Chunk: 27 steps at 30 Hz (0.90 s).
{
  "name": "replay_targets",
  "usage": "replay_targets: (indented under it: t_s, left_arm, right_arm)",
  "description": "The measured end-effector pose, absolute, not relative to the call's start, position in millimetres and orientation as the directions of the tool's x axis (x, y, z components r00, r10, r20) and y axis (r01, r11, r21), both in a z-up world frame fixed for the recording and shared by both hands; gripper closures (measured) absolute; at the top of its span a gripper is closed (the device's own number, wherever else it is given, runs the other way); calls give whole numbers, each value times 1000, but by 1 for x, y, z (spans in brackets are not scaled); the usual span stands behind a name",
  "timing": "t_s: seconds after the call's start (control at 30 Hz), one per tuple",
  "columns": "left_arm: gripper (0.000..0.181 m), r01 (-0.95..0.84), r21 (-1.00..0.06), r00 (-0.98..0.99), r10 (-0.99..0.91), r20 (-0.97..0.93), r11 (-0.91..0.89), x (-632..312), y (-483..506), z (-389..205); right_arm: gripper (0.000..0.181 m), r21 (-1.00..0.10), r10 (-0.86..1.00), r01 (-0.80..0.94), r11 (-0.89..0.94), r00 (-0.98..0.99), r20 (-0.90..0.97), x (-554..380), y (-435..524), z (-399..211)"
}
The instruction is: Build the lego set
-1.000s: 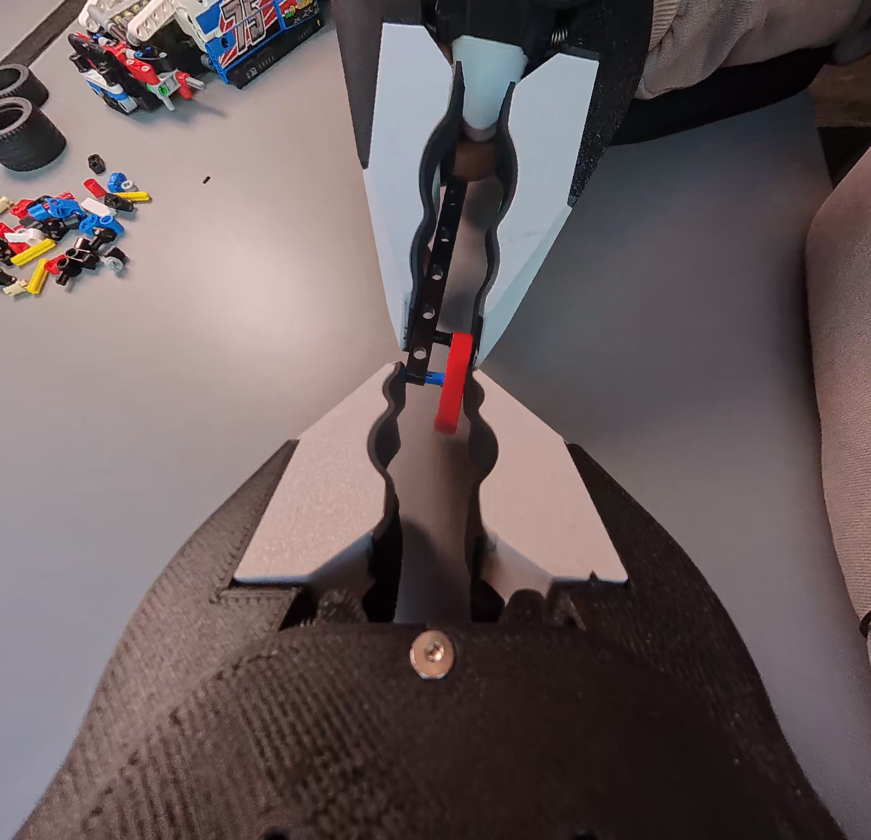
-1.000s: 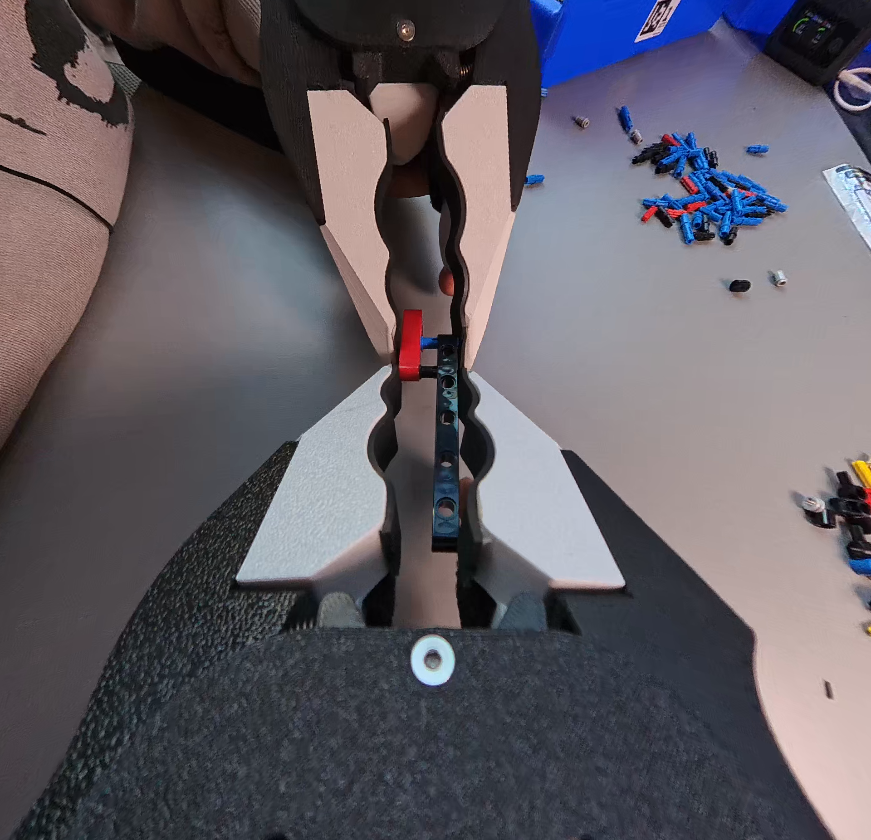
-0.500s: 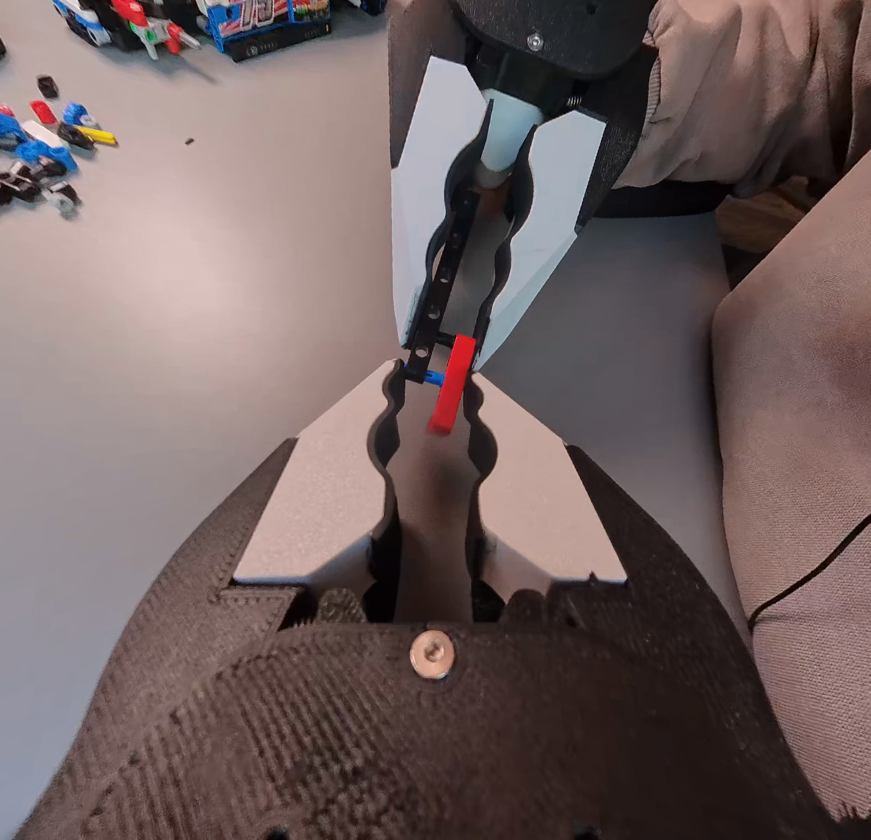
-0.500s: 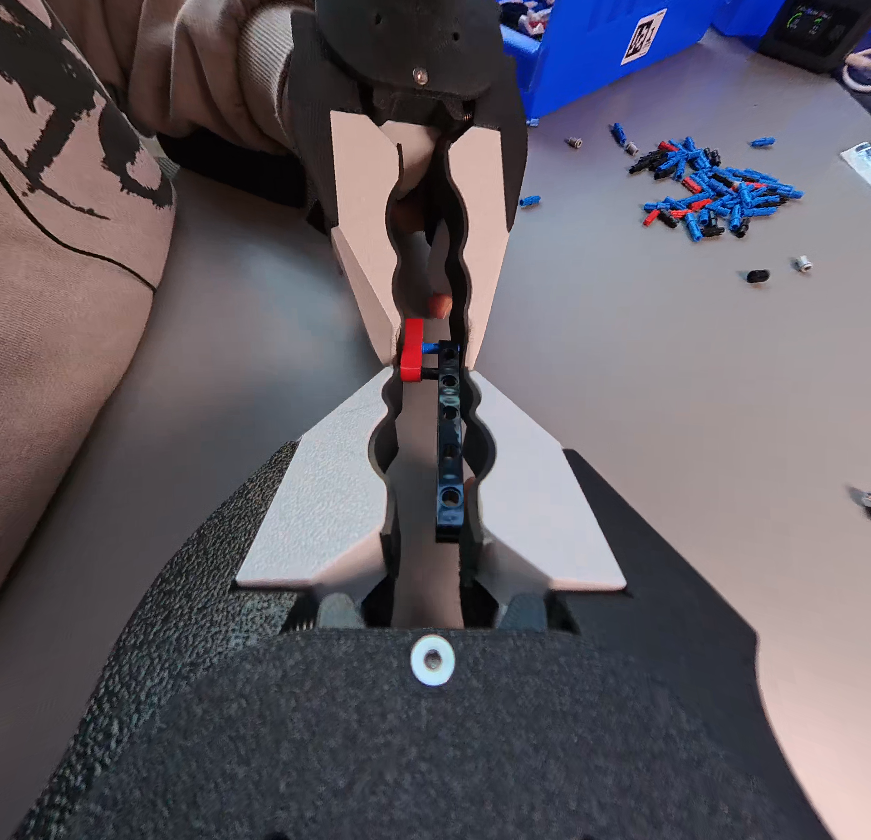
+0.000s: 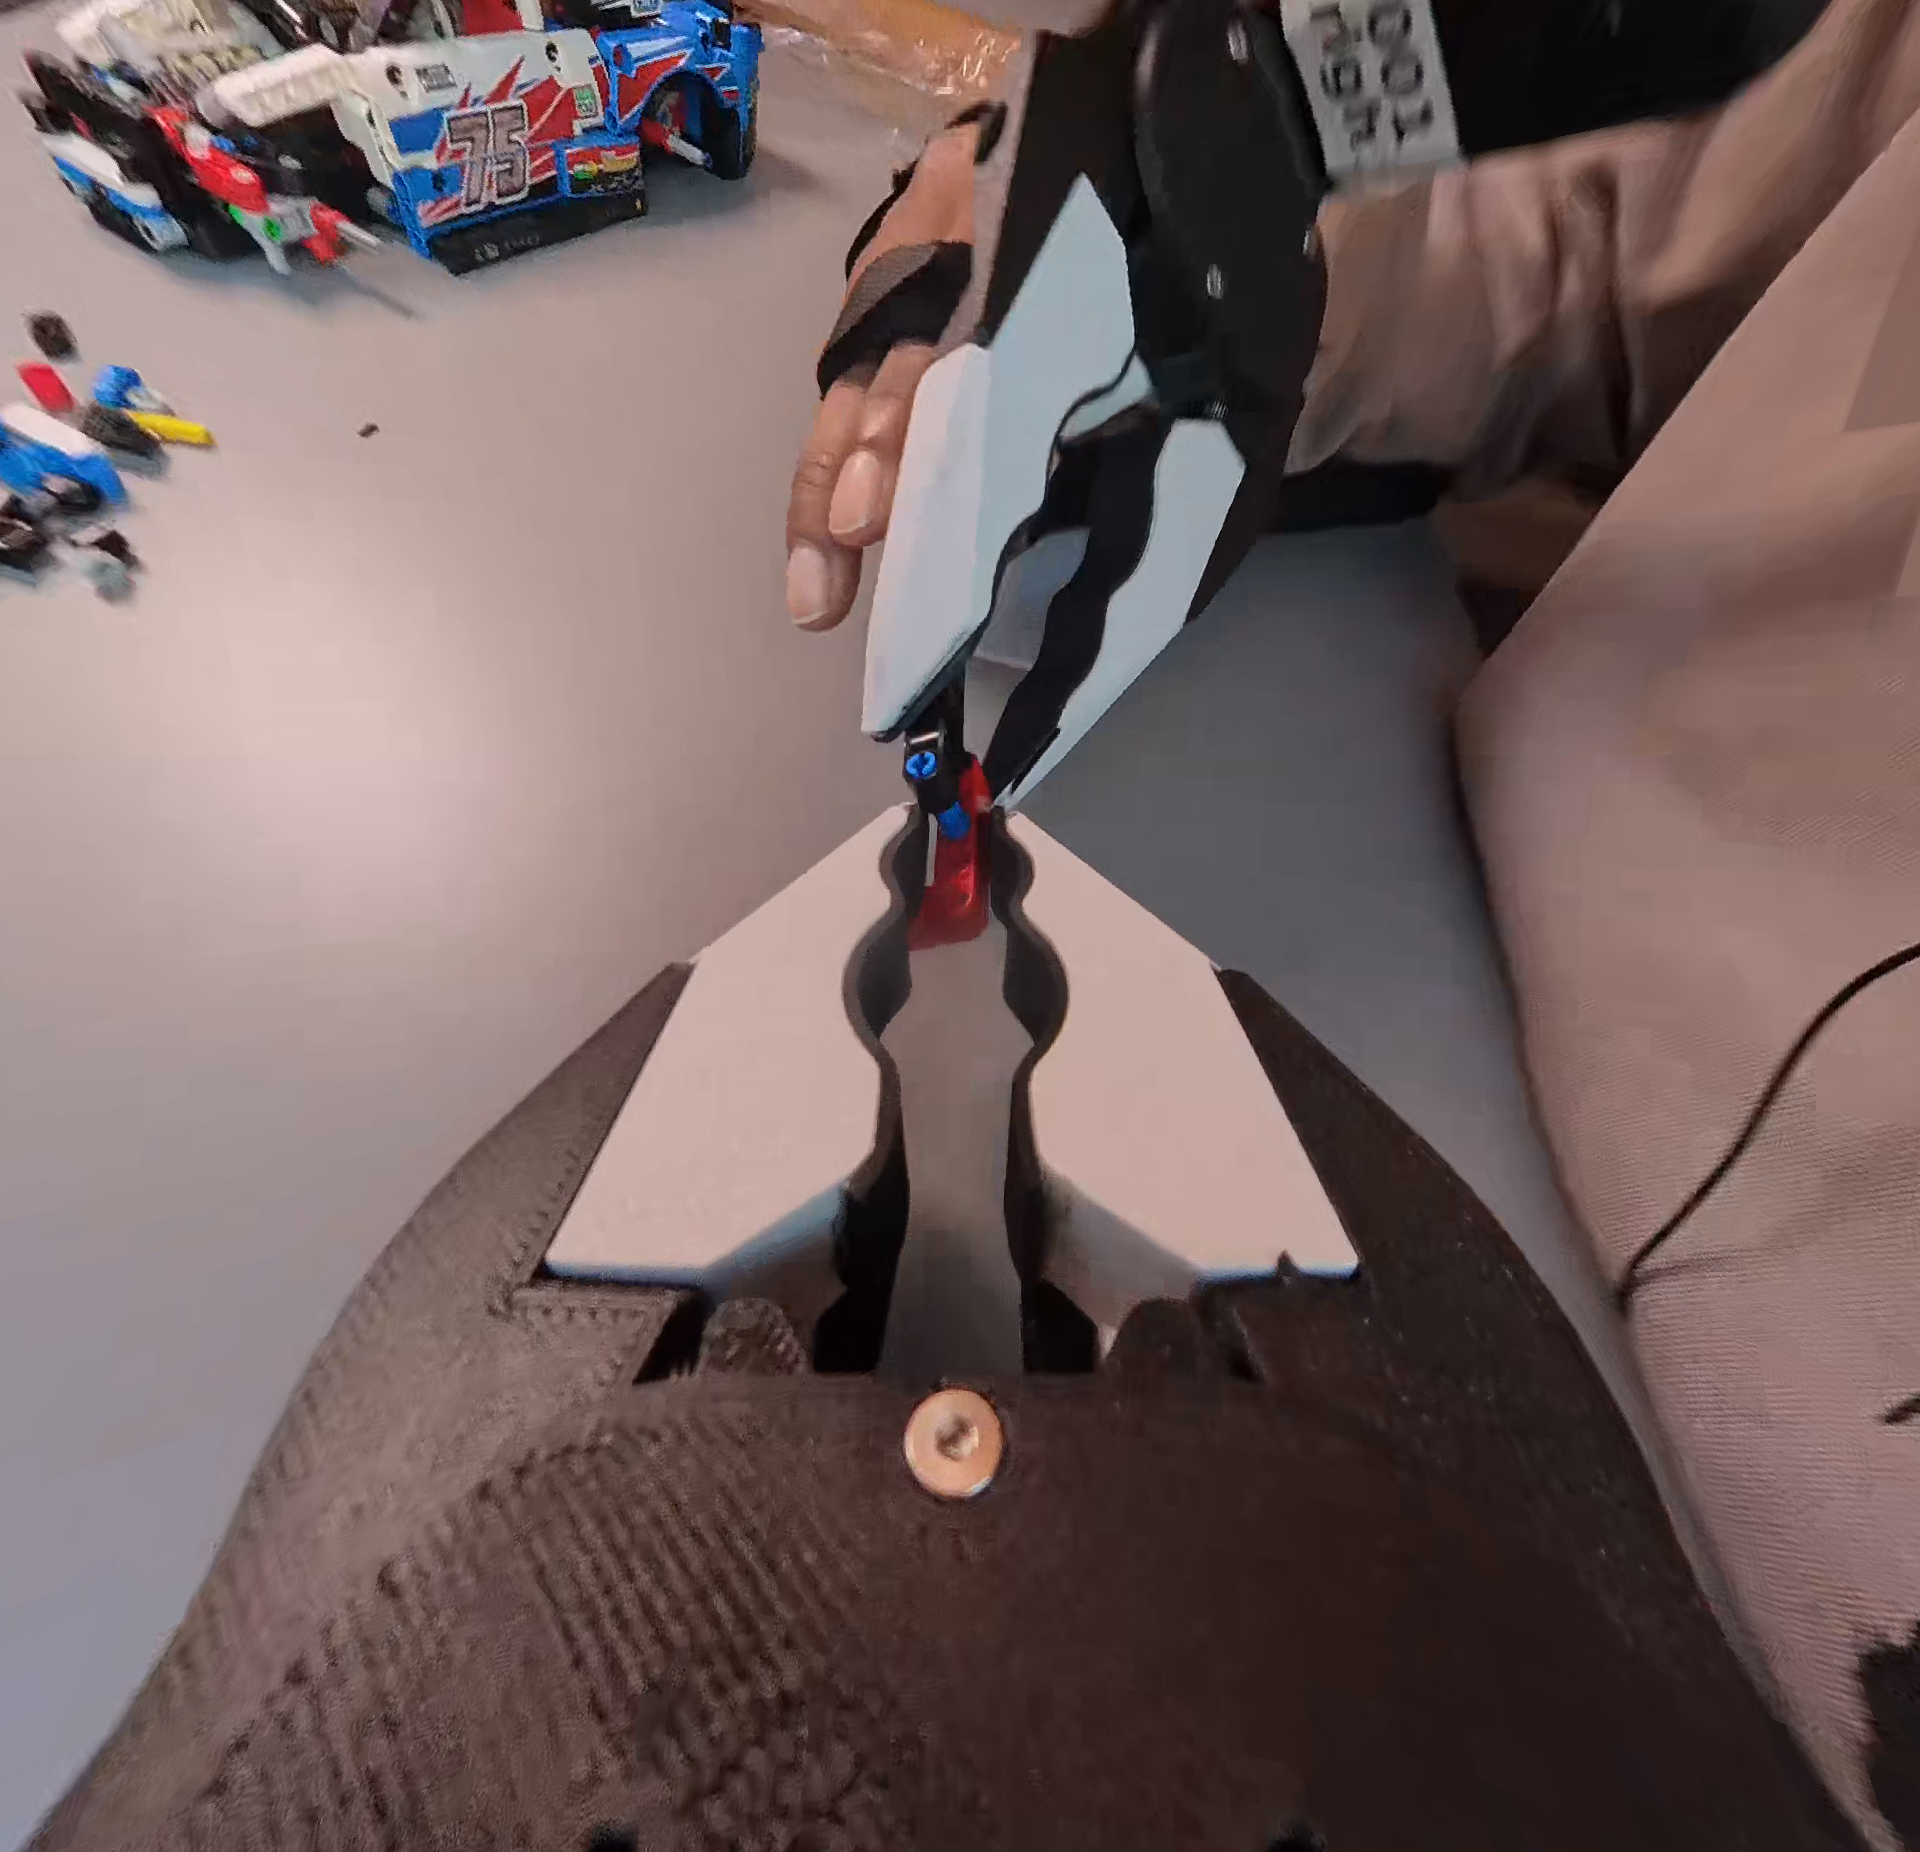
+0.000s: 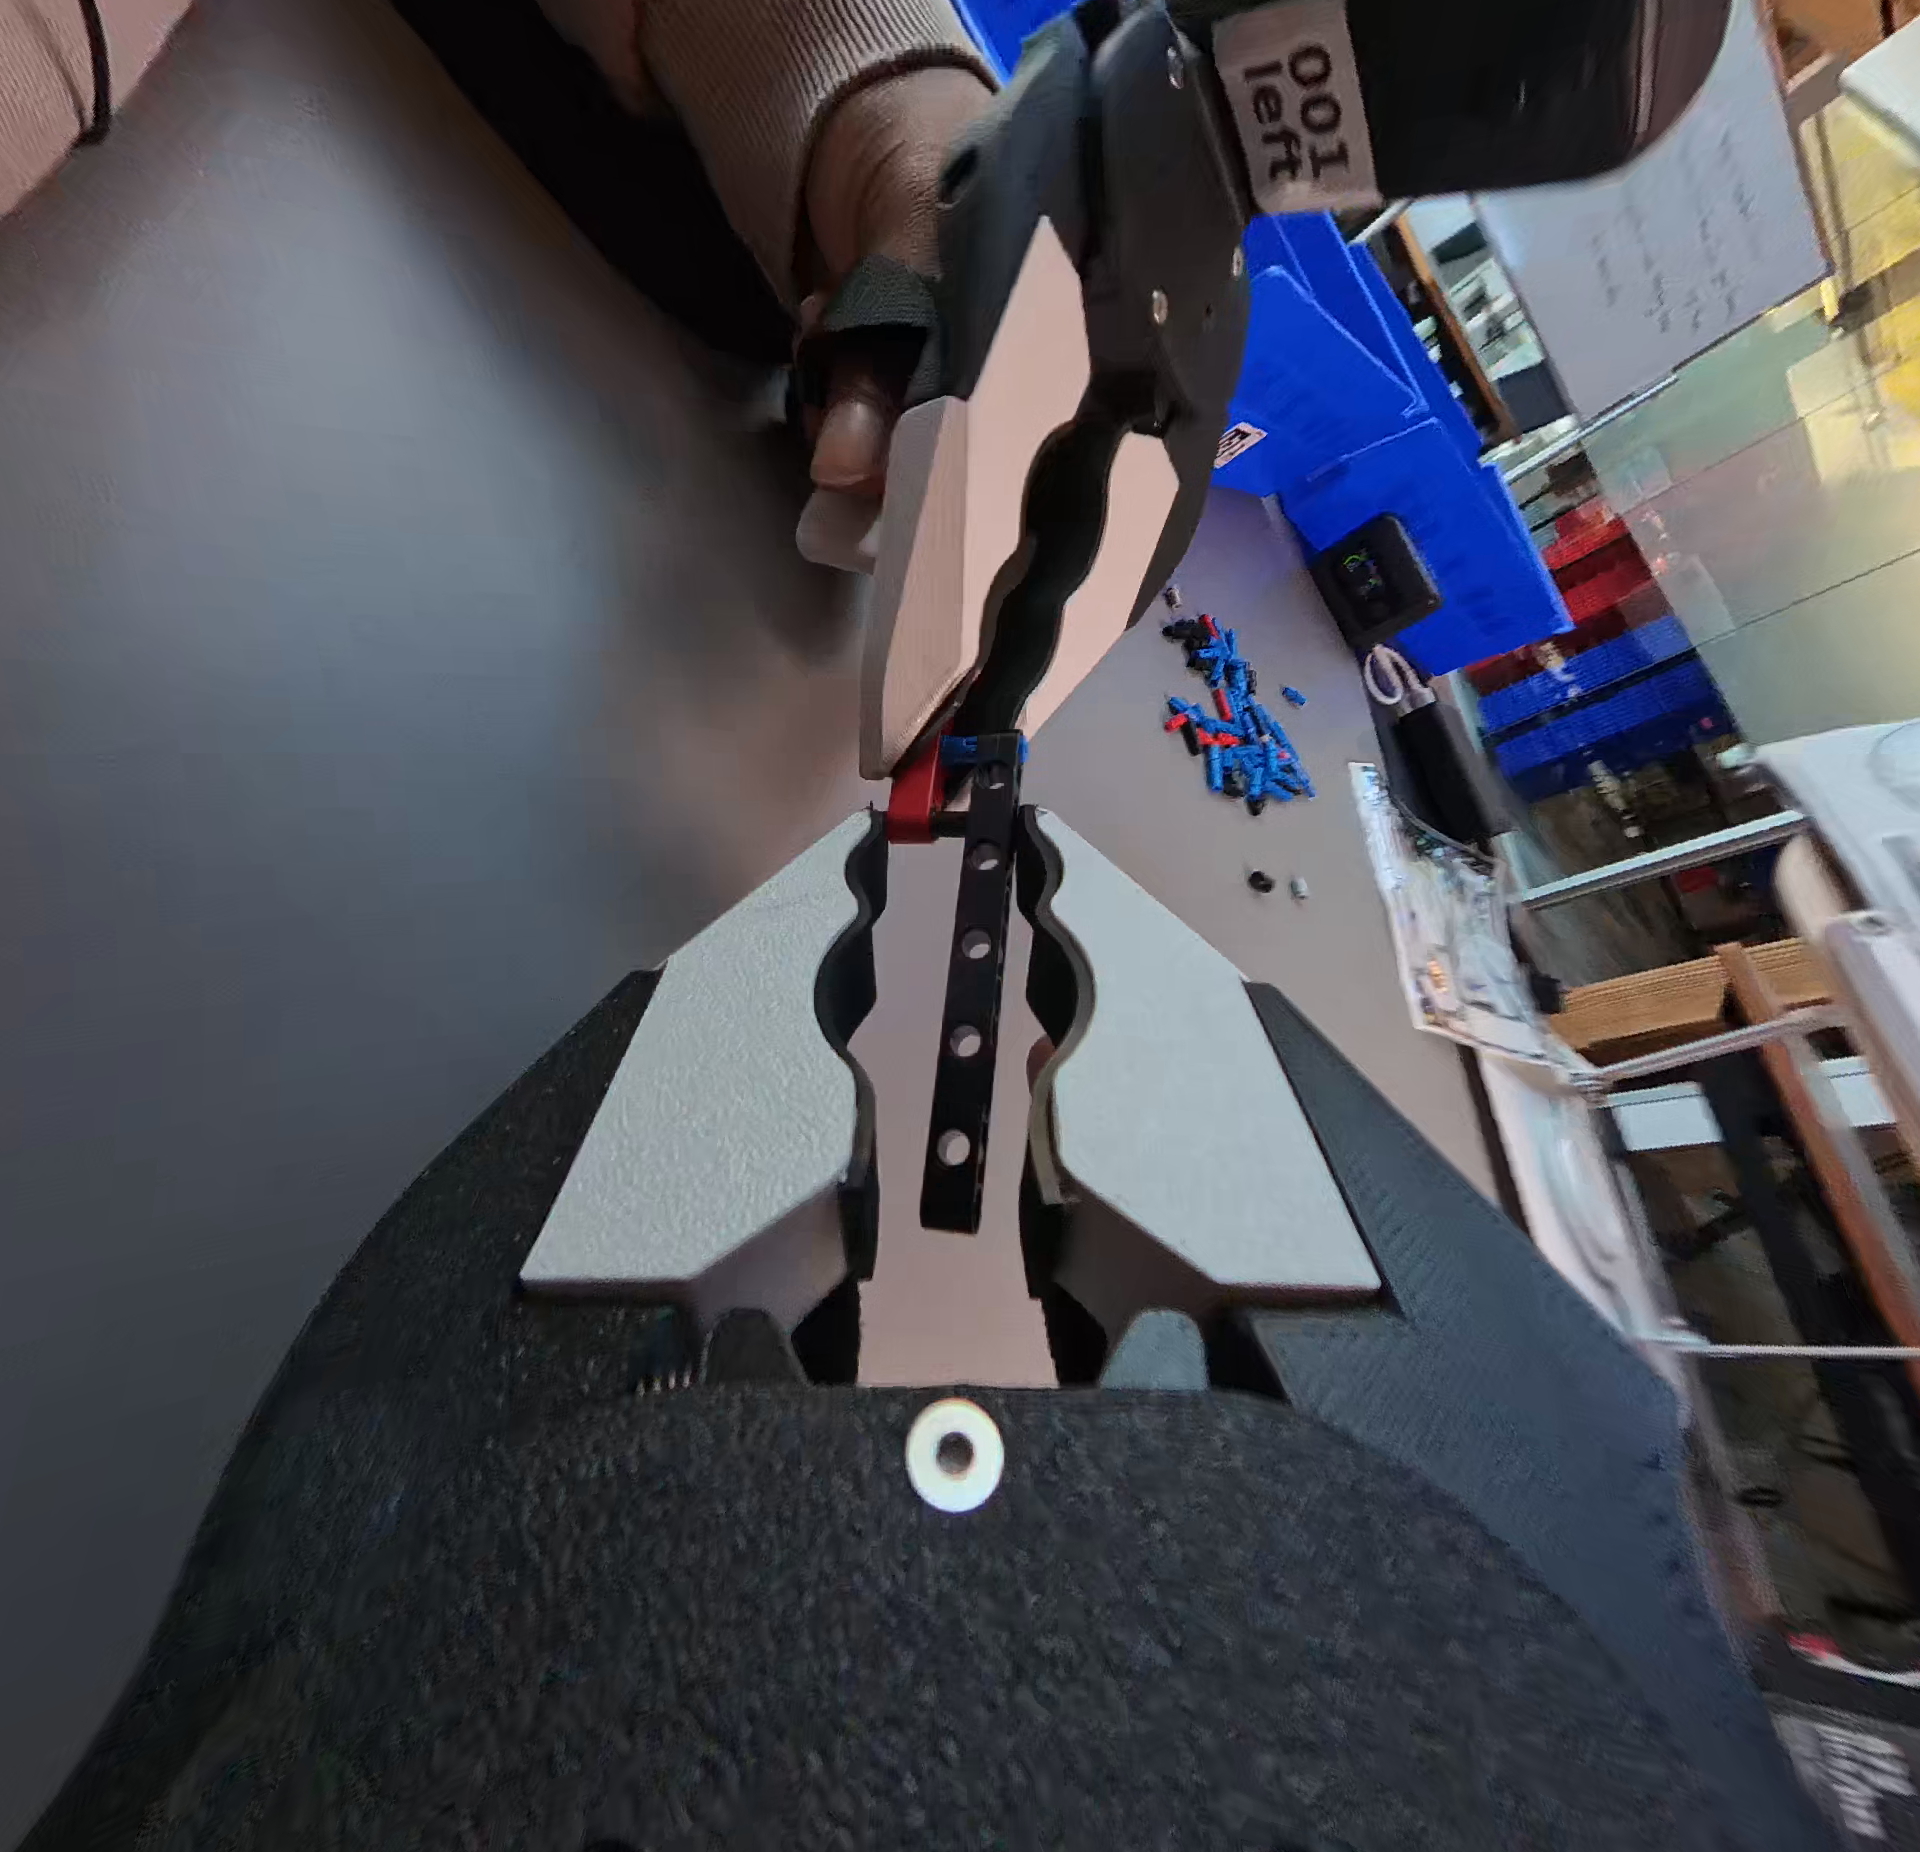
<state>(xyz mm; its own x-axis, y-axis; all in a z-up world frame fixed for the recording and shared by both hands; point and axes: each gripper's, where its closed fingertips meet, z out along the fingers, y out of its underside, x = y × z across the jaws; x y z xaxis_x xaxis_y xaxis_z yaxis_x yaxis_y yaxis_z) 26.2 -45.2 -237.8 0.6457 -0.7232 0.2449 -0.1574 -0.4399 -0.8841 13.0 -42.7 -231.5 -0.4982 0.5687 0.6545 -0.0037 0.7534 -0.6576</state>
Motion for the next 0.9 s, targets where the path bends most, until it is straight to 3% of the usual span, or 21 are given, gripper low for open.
replay_targets:
  t_s: [0.07,0.13,0.27,0.53,0.6,0.9]
  left_arm:
    - [175,-332,-883,684,-729,18,-333,19,-40,-246]
    - [175,-469,-851,666,-728,-164,-238,17,-35,-252]
    - [175,-593,-783,609,-740,-286,-186,20,-29,-266]
    - [174,-600,-750,633,-738,-233,-278,17,-30,-277]
    - [167,-585,-752,643,-739,-201,-304,14,-32,-277]
    - [175,-557,-747,648,-753,-118,-362,9,-43,-278]
  right_arm:
    - [156,-784,685,100,613,-562,464,16,-42,-232]
    - [159,-836,748,220,502,-595,293,17,-37,-231]
    - [165,-713,709,376,592,-664,238,18,-30,-250]
    - [170,-524,658,496,692,-733,174,17,-33,-269]
    - [172,-508,653,502,700,-738,171,16,-34,-269]
    - [175,-439,653,539,719,-739,163,12,-36,-267]
